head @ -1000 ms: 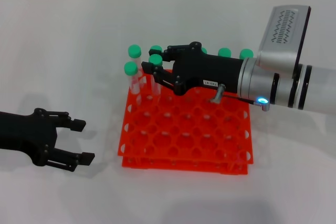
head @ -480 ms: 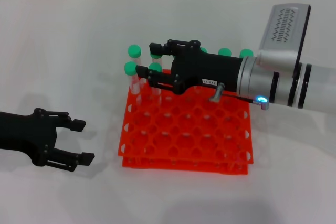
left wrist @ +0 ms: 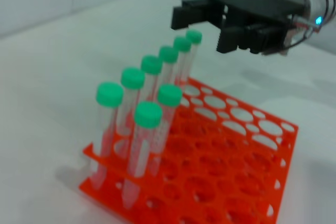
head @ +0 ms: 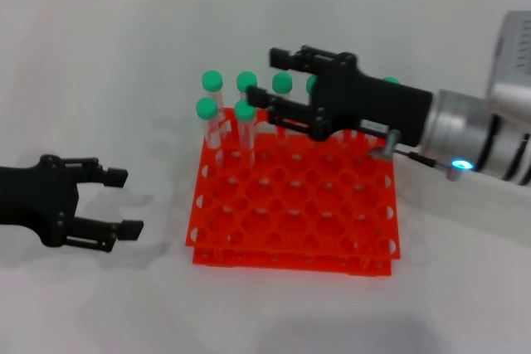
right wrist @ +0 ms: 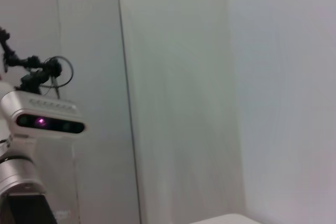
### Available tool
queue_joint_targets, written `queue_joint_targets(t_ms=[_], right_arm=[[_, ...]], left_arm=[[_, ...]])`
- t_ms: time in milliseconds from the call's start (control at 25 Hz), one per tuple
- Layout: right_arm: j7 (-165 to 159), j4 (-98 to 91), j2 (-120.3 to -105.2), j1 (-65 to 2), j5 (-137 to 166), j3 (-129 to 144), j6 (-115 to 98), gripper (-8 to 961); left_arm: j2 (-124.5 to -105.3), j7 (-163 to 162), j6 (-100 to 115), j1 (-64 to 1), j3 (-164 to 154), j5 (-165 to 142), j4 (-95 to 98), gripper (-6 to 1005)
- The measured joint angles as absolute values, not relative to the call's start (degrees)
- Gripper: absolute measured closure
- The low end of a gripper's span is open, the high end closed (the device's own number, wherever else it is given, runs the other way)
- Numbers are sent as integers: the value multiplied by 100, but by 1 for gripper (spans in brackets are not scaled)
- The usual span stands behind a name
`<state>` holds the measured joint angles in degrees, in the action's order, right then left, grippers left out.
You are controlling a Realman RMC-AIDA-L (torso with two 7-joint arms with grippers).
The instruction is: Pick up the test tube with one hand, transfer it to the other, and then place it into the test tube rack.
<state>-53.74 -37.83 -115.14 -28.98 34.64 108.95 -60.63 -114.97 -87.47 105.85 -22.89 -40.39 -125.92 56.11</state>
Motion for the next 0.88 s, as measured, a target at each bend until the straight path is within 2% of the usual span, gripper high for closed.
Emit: queue_joint_targets(t_ms=[160,400,560,600,880], right_arm=[[-5629,-3840,-11440,-2648,3907,10343,-6315,336],[-6737,-4283,-11181,-2296,5553,9194,-6699,338],[-7336,-4558,-11063,-2080,6669,8326,-7198,339],[-7474,-4617,-11048,-2042,6990,8091,-7371,340],[-7942,-4889,-11019,-1900,8590,6586,-8531,343]], left_arm=[[-11499,-8719,10587,-2243,-3949,-12296,5551,117],[-11566,-8770,10554,-2171,-3899,-11830,5521,118],[-11634,-8798,10571,-2118,-3722,-11618,5519,117],[-11694,-8803,10589,-2064,-3601,-11414,5495,117],[-11758,-8803,10602,-1983,-3582,-10882,5254,117]])
